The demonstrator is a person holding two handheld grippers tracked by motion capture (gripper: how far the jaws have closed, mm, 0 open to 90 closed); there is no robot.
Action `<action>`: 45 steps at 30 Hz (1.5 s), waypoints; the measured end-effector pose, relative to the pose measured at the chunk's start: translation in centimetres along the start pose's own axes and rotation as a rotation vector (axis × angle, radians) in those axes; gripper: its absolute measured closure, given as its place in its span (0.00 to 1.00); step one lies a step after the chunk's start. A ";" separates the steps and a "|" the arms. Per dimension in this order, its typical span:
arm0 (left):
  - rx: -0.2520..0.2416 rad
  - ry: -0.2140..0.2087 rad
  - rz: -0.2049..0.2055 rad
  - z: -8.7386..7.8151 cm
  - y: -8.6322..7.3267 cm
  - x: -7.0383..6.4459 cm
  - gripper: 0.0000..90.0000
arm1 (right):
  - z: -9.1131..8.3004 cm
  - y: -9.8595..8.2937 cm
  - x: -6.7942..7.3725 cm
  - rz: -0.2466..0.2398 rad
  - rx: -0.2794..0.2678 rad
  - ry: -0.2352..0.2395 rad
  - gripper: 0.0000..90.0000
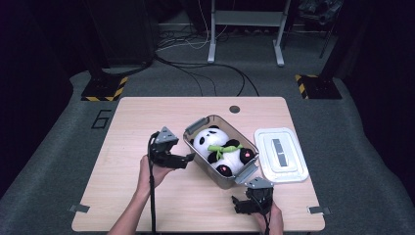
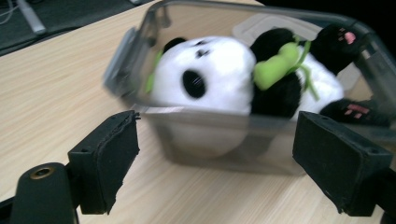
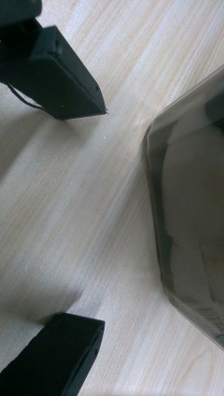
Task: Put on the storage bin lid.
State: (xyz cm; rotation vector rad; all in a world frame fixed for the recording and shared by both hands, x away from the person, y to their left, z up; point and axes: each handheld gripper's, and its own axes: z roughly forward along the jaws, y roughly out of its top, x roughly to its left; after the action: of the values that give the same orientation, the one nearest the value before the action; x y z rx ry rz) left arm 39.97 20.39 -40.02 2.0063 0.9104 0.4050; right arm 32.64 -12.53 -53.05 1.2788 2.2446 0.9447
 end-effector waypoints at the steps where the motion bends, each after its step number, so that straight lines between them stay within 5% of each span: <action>1: 0.004 0.013 -0.007 -0.2 -0.5 0.4 0.14 | 0.0 0.0 0.0 0.000 0.000 0.000 0.00; 5: 0.048 0.057 -0.059 -0.3 -3.2 2.2 0.10 | 0.0 0.0 0.0 -0.002 0.001 0.002 0.00; 11: 0.177 0.122 -0.128 1.7 -8.0 5.0 0.00 | 0.0 0.0 -0.2 0.002 0.004 -0.005 0.00; 18: 0.165 0.169 -0.196 3.5 -11.7 6.3 0.00 | -0.7 -0.1 -0.9 -0.005 0.047 0.001 0.01; 21: 0.143 0.183 -0.208 3.7 -12.3 6.4 0.00 | -1.3 -0.3 -1.6 0.001 0.026 -0.004 0.04; 25: 0.158 0.248 -0.125 4.0 -12.7 5.9 0.00 | -2.8 -0.3 -3.6 0.033 -0.024 -0.024 0.04; 30: 0.165 0.235 -0.117 4.0 -12.7 5.8 0.00 | -3.8 0.6 -6.9 0.083 -0.053 -0.082 0.07; 41: 0.174 0.228 -0.111 4.0 -12.6 5.8 0.00 | -1.7 4.3 -12.8 0.145 -0.005 -0.137 0.06; 45: 0.169 0.222 -0.108 4.1 -12.6 5.8 0.00 | -0.5 5.2 -14.4 0.157 0.004 -0.146 0.17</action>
State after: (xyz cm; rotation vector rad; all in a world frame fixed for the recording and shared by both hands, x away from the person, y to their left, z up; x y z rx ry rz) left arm 40.64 26.65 -52.97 2.0807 1.2209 0.5122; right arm 42.77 -23.21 -48.88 1.4931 2.0603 0.8707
